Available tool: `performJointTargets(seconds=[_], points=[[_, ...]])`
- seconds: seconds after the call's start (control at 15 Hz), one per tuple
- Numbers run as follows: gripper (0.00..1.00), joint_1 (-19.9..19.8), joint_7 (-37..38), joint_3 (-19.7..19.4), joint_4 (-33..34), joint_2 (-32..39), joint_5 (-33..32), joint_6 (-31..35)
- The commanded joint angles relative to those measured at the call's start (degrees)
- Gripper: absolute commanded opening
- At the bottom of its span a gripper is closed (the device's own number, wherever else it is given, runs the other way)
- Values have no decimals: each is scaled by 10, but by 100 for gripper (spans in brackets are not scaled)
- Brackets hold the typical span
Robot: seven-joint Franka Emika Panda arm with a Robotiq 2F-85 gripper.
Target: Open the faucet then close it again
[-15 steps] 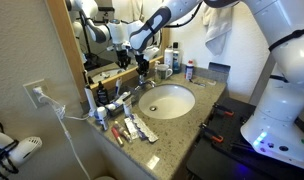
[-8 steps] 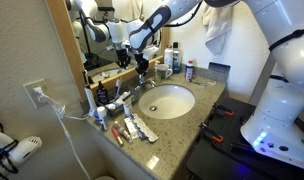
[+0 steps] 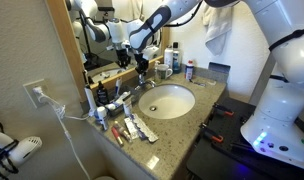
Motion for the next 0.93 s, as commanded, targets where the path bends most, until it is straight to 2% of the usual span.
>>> performJointTargets(seconds=[0.0,0.87], points=[[3,10,10,-4,1,-63,-9,-36],[3,1,10,-1,-15,-69,4,-41]])
